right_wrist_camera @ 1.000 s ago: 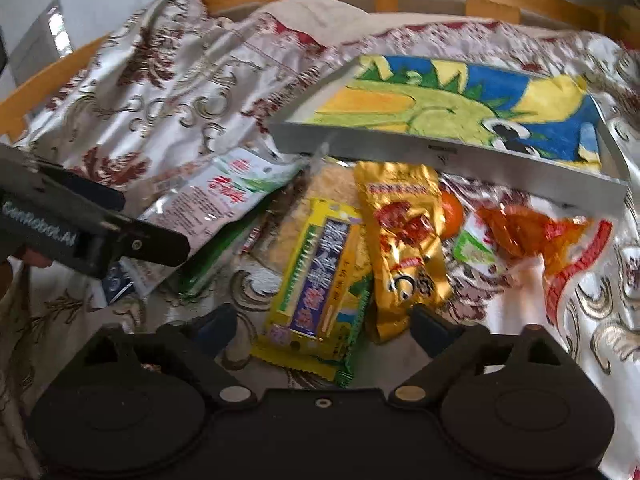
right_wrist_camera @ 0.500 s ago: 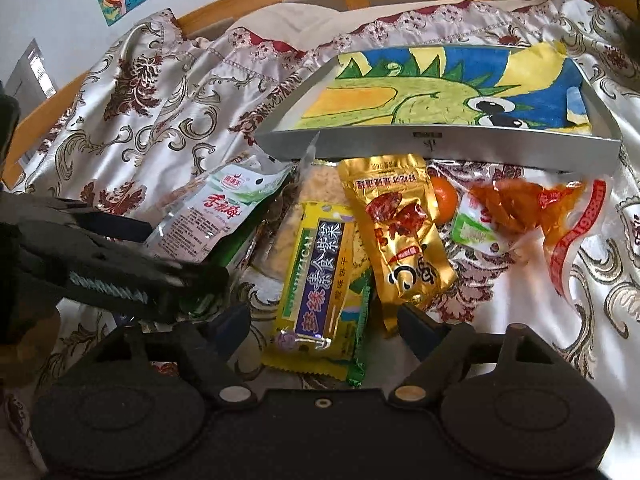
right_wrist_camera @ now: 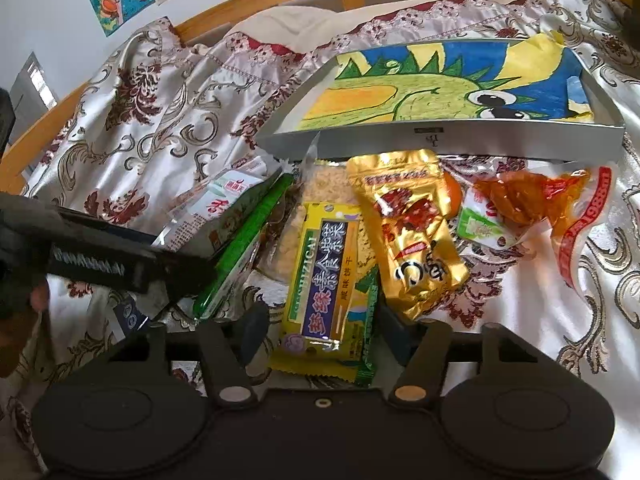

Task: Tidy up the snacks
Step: 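Grasp the white red-text packet with the left tool while the right tool grasps the yellow-green bar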

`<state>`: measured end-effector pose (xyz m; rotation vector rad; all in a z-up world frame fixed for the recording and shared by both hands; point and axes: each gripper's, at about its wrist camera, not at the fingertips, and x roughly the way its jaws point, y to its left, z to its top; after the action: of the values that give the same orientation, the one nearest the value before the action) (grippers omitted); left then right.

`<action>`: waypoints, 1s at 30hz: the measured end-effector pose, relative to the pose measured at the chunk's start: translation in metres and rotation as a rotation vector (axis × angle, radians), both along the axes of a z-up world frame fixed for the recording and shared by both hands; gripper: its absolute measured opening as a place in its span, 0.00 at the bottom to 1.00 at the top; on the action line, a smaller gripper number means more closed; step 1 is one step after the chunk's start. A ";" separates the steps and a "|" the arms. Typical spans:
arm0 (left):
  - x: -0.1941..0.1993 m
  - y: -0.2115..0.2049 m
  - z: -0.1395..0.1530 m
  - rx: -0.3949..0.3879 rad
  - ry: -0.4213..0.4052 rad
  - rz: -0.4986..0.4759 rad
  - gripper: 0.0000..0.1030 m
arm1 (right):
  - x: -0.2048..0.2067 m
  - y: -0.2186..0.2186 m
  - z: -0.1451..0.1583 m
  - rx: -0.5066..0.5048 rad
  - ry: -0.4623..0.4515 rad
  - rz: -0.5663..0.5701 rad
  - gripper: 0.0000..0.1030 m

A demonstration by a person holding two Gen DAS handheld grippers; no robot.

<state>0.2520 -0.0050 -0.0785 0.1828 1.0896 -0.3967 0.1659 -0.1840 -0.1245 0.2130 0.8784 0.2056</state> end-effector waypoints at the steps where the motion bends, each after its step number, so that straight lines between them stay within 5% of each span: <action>1: 0.001 0.003 0.001 -0.013 0.010 0.010 0.66 | 0.000 0.001 -0.001 -0.004 0.004 0.001 0.60; 9: 0.008 0.012 -0.003 -0.091 0.081 0.074 0.60 | 0.009 0.004 -0.009 0.048 0.019 -0.008 0.66; 12: 0.008 0.013 -0.002 -0.096 0.087 0.080 0.58 | 0.008 0.005 -0.008 0.018 0.025 -0.030 0.50; 16: 0.004 0.014 0.002 -0.110 0.078 0.105 0.49 | 0.007 0.005 -0.006 -0.012 0.036 -0.045 0.49; 25: -0.015 0.005 0.021 -0.180 0.019 0.094 0.46 | -0.003 0.017 0.004 -0.103 -0.011 -0.015 0.48; 30: -0.023 0.006 0.034 -0.238 -0.060 0.103 0.46 | -0.016 0.026 0.020 -0.164 -0.109 0.021 0.47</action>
<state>0.2290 0.0010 -0.0443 -0.0713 0.9798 -0.4220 0.1504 -0.1578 -0.1043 0.0396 0.7851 0.1621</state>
